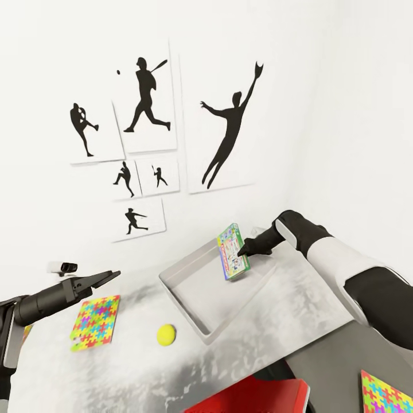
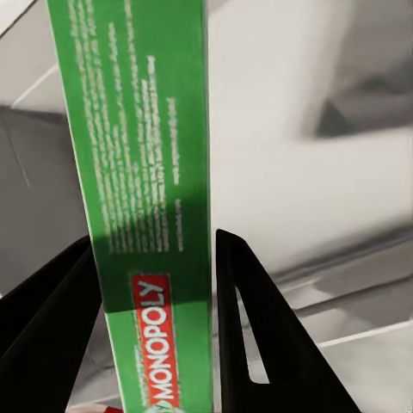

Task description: Put all the toys in the child's room - the three board games (two on the bed and one on the table), the two jigsaw puzzles on the table, and the tennis ball on the table - inside the toy box on the table in the child's room.

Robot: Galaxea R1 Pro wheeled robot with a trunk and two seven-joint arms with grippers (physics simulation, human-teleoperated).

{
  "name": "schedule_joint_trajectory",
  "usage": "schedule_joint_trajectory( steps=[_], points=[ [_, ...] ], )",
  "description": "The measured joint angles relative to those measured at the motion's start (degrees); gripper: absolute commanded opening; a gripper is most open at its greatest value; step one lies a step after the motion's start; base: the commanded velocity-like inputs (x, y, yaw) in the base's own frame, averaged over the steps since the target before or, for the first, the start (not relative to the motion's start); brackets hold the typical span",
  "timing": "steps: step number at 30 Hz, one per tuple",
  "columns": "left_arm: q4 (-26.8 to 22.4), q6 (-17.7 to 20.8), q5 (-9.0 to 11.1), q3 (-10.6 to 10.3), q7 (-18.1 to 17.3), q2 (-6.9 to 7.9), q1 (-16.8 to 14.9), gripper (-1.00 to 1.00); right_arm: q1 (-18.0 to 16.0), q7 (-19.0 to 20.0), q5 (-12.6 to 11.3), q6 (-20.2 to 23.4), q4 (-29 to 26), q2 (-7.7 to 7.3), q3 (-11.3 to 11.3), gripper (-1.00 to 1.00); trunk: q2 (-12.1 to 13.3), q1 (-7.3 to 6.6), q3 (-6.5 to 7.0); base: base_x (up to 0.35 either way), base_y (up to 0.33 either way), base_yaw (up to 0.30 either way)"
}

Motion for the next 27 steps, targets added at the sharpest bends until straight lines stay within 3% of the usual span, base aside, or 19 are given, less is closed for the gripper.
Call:
schedule_joint_trajectory(
  steps=[4, 11, 19, 23, 27],
  points=[
    [0.0, 0.0, 0.0, 0.0, 0.0, 0.05, 0.0, 1.0, -0.6, 0.0, 0.0, 0.0, -0.1, 0.22, 0.2, -1.0, 0.0, 0.0, -0.37, 0.0, 0.0, 0.0],
    [0.0, 0.0, 0.1, 0.1, 0.0, 0.08, 0.0, 1.0, -2.0, 1.6, -0.3, 0.0, -0.2, 0.45, 4.9, -1.0, 0.0, 0.0, -1.03, 0.0, 0.0, 0.0],
    [0.0, 0.0, 0.1, 0.2, 0.0, 0.09, 0.0, 1.0, -2.3, 3.9, -0.2, 0.0, -0.3, 0.28, 6.8, -1.0, 0.0, 0.0, -1.78, 0.0, 0.0, 0.0],
    [0.0, 0.0, 0.1, 0.2, 0.0, 0.1, 0.0, 1.0, -2.3, 4.0, -0.1, 0.0, -0.2, 0.55, 10.1, -1.0, 0.0, 0.0, -2.16, 0.0, 0.0, 0.0],
    [0.0, 0.0, 0.1, 0.3, 0.0, 0.11, 0.0, 1.0, -2.5, 4.1, -0.2, 0.0, -0.2, 0.4, 11.1, -1.0, 0.0, 0.0, -2.53, 0.0, 0.0, 0.0]
  ],
)
